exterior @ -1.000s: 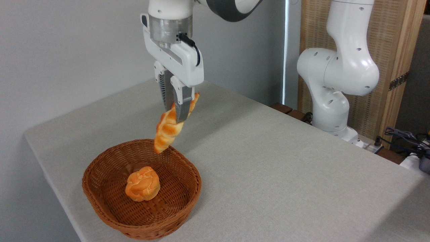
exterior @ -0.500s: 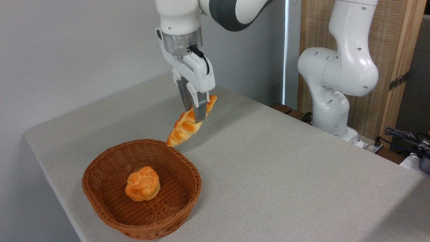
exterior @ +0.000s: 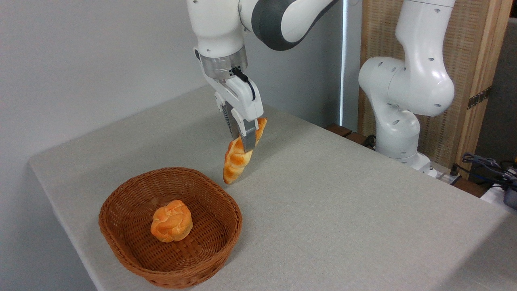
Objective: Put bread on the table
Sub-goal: 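Lift the long bread roll out of the basket and carry it beside, then lower the roll onto the table and open the gripper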
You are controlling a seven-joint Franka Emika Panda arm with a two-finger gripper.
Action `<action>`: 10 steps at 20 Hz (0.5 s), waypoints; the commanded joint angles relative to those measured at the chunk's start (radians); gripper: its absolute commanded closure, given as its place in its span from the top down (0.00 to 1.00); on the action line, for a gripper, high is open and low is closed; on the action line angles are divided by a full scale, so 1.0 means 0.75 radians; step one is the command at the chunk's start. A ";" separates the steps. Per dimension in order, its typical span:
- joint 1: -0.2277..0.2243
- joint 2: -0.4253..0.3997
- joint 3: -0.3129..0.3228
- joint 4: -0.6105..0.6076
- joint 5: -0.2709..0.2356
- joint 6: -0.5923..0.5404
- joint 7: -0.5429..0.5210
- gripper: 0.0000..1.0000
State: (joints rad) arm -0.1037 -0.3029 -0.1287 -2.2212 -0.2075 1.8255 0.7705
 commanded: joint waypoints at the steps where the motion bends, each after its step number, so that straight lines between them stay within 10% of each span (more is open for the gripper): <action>1: -0.017 -0.013 0.016 -0.006 -0.012 -0.002 0.012 0.99; 10: -0.017 -0.013 0.016 0.002 0.035 -0.006 0.012 1.00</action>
State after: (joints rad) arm -0.1069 -0.3034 -0.1285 -2.2216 -0.1949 1.8255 0.7706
